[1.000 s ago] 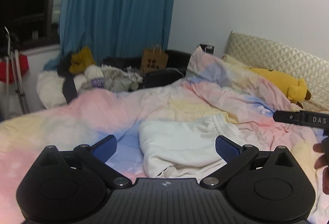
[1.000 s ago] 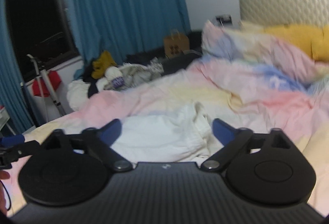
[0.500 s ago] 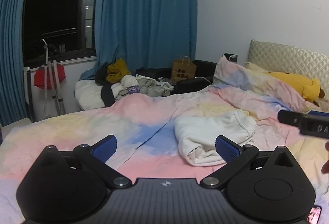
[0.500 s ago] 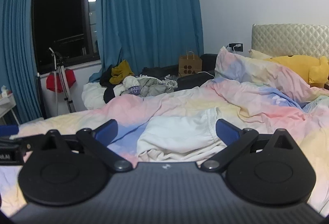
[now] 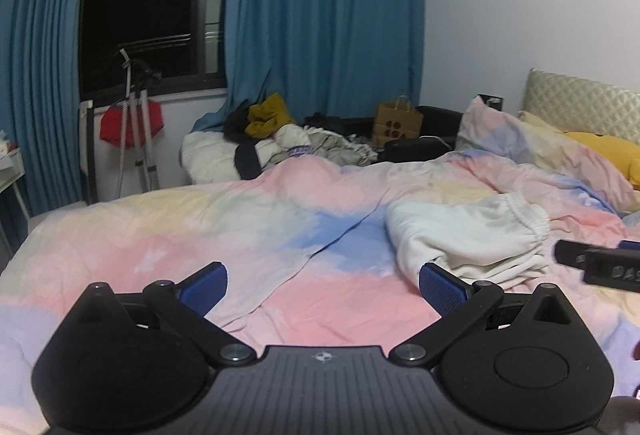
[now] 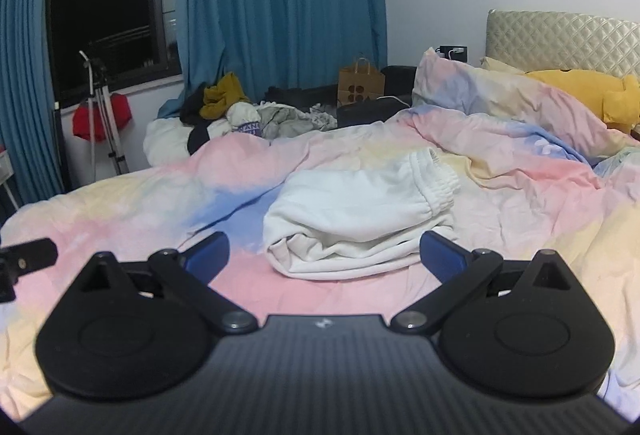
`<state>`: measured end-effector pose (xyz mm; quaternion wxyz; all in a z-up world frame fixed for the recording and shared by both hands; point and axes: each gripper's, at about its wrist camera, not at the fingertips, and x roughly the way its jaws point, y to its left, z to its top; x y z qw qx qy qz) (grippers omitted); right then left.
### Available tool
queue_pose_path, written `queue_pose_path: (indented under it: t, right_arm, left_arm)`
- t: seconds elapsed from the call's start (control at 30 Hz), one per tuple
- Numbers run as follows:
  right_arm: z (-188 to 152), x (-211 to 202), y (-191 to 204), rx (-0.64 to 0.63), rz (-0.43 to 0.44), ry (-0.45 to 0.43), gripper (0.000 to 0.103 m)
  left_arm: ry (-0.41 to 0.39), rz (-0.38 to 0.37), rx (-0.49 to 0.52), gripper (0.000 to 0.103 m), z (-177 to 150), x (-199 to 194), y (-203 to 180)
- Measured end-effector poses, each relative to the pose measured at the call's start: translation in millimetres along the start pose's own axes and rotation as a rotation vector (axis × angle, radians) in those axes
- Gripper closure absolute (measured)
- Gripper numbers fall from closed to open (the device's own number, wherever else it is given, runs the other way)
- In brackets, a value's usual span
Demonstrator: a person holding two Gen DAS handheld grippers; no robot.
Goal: Fold clothes
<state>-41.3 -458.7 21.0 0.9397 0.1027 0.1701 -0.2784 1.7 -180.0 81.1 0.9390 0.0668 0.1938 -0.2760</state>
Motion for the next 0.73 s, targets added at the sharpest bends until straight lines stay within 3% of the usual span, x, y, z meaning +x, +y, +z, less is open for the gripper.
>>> queue_pose_path:
  t: [0.23, 0.73]
  right_arm:
    - [-4, 7, 1, -0.015, -0.017, 0.015, 0.0]
    - [-4, 8, -1, -0.024, -0.02, 0.02, 0.0]
  left_arm:
    - [0.038, 0.017, -0.01, 0.0, -7, 15, 9]
    - [0.032, 0.023, 0.007, 0.0, -3, 12, 4]
